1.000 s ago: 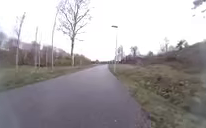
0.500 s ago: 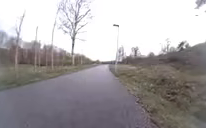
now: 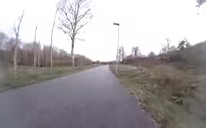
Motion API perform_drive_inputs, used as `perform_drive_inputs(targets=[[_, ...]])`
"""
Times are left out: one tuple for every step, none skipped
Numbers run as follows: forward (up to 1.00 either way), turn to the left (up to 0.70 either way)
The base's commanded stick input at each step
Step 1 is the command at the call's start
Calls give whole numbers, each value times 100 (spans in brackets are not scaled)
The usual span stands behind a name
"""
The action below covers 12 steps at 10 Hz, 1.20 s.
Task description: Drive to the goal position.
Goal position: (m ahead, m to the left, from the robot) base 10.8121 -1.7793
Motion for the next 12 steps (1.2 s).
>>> perform_drive_inputs(targets=[[70, 0], [70, 0], [70, 0], [70, 0], [70, 0], [70, 0], [70, 0], [70, 0], [70, 0], [70, 0], [70, 0], [70, 0]])
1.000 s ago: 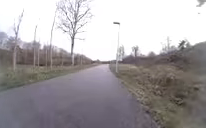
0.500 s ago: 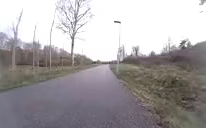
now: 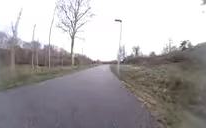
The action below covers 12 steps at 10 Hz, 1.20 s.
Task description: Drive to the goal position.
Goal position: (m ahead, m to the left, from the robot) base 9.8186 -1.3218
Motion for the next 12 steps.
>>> perform_drive_inputs(targets=[[70, 0], [70, 0], [70, 0], [70, -26], [70, -17], [70, -7], [70, 0], [70, 0], [70, 0], [70, 0], [70, 0], [70, 0]])
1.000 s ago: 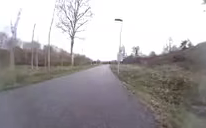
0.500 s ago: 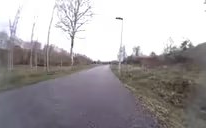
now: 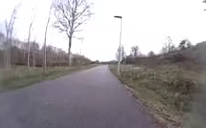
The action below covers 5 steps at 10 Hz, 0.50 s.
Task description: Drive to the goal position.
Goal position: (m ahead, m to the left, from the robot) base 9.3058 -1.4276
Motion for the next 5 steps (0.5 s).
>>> perform_drive_inputs(targets=[[70, 0], [70, 0], [70, 0], [70, 0], [70, 0]])
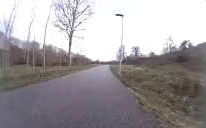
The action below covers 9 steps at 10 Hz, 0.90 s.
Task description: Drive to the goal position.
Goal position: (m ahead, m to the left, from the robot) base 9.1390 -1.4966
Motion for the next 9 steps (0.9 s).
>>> perform_drive_inputs(targets=[[70, 0], [70, 0], [70, 0], [70, 0], [70, 0], [70, 0], [70, 0], [70, 0], [70, 0]])
